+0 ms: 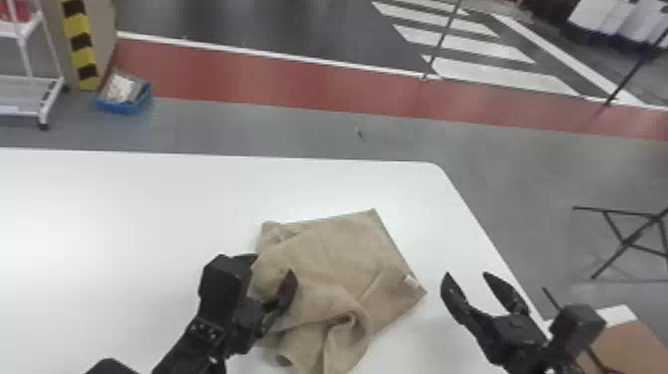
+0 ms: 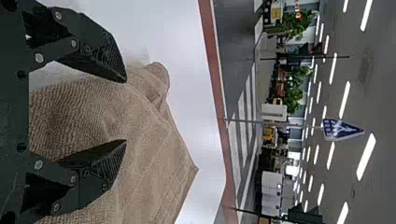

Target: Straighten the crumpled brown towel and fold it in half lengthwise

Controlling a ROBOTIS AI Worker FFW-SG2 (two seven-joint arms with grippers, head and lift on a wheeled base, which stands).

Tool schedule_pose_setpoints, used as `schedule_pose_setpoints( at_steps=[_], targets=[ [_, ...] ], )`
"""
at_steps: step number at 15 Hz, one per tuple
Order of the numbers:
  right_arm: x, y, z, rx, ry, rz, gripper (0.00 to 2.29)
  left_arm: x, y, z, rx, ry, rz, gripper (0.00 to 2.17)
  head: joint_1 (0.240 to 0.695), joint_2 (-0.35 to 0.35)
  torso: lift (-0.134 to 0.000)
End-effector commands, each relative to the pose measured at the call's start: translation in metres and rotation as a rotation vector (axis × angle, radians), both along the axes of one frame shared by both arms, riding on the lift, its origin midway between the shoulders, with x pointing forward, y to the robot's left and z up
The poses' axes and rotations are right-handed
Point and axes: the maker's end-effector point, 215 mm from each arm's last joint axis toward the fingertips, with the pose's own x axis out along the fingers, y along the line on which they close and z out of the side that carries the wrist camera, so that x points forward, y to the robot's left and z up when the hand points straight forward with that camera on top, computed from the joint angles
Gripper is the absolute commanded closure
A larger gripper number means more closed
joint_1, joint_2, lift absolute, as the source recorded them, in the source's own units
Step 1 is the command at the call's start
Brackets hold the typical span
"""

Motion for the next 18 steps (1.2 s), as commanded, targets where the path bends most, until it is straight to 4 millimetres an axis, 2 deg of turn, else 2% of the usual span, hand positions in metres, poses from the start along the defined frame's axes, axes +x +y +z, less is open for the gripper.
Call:
schedule_pose_setpoints(
  at_steps=[1,4,5,6,9,11,12,15,18],
  targets=[
    [0.0,-0.001,0.001,0.001,-0.003,-0.002,0.19,0.002,-0.001,-0.001,0.011,-0.004,-0.001,0.51,0.695,-0.35,-0.124],
    [0.0,0.0,0.001,0.005,-0.005,0.003,0.19,0.0,0.0,-0.009,0.03,0.016,-0.005,0.55,0.695,-0.35,-0.124],
    [0.0,0.0,0.001,0.006,-0.005,0.003,0.19,-0.001,0.002,-0.012,0.038,0.026,-0.002,0.78,0.695,-0.35,-0.124],
    [0.0,0.0,0.001,0.006,-0.005,0.003,0.19,-0.002,0.001,-0.014,0.042,0.031,-0.003,0.9,0.695,-0.35,-0.124],
    [0.0,-0.001,0.002,0.004,-0.005,0.003,0.19,-0.007,0.004,-0.027,0.074,0.066,-0.007,0.91,0.695,-0.35,-0.124],
    [0.0,-0.001,0.004,0.008,-0.011,0.003,0.19,-0.01,0.004,-0.027,0.071,0.069,-0.001,1.33,0.695,-0.35,-0.124],
    [0.001,0.0,0.005,0.007,-0.012,0.004,0.19,-0.011,0.003,-0.023,0.063,0.063,-0.001,1.34,0.695,-0.35,-0.124],
    [0.01,0.016,0.007,0.011,-0.008,0.023,0.19,-0.014,-0.002,-0.013,0.048,0.051,-0.008,1.34,0.695,-0.35,-0.124],
    [0.043,0.048,-0.003,-0.015,0.049,0.079,0.19,-0.017,-0.006,-0.012,0.05,0.05,-0.017,1.34,0.695,-0.35,-0.124]
  ],
)
